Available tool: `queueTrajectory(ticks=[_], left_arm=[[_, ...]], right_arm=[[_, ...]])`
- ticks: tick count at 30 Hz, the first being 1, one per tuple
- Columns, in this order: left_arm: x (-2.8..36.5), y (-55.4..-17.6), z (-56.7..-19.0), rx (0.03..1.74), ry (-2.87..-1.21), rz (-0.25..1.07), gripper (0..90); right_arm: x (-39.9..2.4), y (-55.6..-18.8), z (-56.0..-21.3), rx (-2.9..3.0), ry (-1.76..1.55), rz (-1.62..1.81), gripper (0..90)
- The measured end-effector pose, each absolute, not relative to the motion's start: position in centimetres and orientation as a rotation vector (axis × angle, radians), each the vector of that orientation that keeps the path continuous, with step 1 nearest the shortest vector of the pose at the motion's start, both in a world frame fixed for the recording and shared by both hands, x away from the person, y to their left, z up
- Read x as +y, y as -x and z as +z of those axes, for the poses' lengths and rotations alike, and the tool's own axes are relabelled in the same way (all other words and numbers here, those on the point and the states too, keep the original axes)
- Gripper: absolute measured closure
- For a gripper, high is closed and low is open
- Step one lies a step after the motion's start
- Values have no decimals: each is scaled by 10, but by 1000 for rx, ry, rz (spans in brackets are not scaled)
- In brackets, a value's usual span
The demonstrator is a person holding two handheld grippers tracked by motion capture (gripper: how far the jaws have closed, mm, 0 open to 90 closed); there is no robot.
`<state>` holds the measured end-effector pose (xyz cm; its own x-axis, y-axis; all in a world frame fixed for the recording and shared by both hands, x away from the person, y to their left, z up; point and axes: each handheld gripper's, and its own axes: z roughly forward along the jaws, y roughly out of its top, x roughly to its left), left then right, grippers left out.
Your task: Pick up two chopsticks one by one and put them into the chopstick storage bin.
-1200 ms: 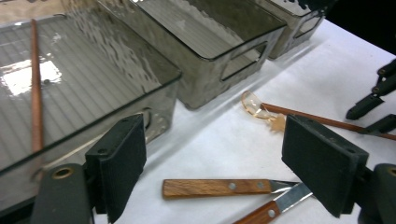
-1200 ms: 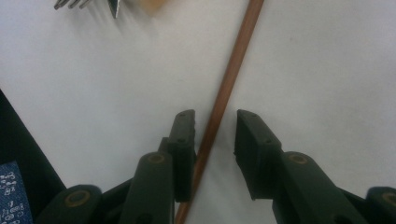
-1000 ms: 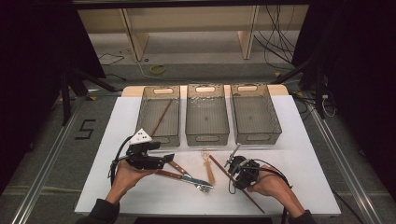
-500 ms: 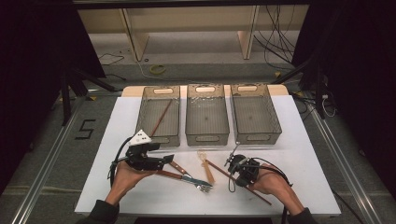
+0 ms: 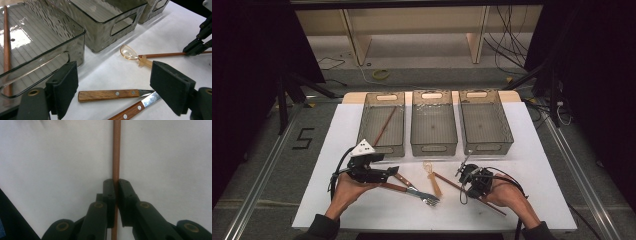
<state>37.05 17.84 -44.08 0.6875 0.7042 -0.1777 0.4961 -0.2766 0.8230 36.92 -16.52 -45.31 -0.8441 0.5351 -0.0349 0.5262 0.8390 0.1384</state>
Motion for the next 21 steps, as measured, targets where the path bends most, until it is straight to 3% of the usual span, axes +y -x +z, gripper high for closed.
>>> queueTrajectory(ticks=[21], left_arm=[[174,-370,-441,897,-1959,263,217]], right_arm=[[-176,-366,-436,2908,-820,288,854]])
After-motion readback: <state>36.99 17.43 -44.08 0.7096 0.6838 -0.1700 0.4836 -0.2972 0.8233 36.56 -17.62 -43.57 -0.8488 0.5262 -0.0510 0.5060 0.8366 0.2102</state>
